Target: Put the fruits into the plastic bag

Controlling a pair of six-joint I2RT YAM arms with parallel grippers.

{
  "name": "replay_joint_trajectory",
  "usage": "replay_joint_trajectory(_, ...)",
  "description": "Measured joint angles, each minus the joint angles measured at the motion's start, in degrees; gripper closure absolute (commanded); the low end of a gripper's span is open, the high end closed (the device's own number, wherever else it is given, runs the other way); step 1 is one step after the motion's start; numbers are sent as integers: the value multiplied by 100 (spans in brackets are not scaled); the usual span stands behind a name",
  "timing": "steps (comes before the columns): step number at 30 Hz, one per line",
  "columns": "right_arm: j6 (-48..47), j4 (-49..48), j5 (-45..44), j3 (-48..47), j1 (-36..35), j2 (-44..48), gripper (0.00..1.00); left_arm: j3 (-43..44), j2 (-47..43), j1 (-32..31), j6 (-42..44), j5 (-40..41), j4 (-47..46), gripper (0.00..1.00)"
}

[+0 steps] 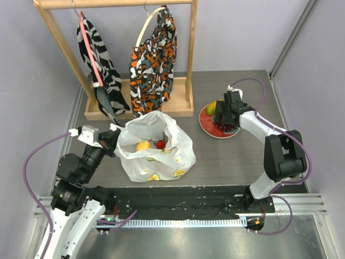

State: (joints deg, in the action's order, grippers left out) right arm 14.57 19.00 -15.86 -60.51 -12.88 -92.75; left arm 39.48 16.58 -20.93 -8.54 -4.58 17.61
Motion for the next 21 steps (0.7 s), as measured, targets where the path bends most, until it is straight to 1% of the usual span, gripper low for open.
replay_joint_trajectory(11,-50,-59,350,-37,101,-15,0,0,0,0,0,0,0,100)
replay_joint_trajectory(21,-50,-83,400,-37,114,-175,0,0,0,0,0,2,0,100)
